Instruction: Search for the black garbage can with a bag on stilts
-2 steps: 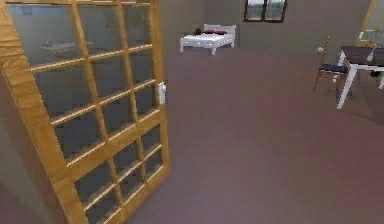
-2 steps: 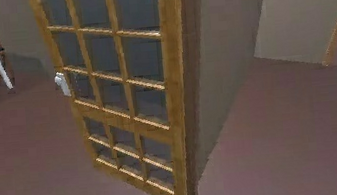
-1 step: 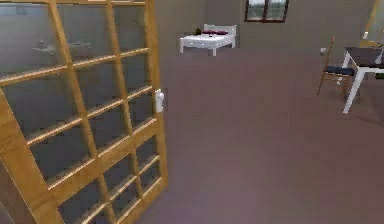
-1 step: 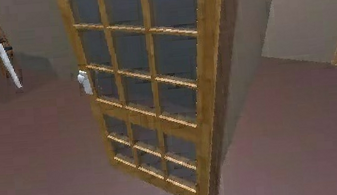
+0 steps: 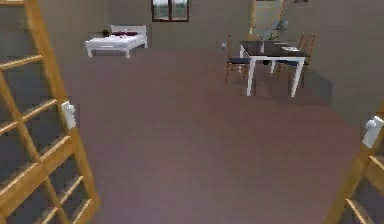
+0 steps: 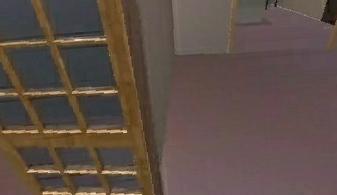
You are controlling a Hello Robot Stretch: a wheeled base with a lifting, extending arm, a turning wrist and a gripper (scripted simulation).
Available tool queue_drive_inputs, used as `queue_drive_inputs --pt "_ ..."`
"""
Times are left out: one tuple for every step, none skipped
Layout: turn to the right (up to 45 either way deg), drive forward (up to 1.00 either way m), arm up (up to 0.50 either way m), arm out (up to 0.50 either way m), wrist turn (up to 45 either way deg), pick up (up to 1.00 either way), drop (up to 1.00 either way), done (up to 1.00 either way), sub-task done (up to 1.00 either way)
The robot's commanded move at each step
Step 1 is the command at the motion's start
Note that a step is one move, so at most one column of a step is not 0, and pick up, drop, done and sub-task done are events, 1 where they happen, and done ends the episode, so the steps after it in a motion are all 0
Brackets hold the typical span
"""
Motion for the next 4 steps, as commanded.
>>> queue_drive_inputs --pt "0.0 1.0 0.0 0.0 0.0 0.0 0.0 0.0 0.0" --pt "3.0 0.0 0.0 0.0 0.0 0.0 0.0 0.0 0.0" --pt "0.0 1.0 0.0 0.0 0.0 0.0 0.0 0.0 0.0" --pt "0.0 1.0 0.0 0.0 0.0 0.0 0.0 0.0 0.0"
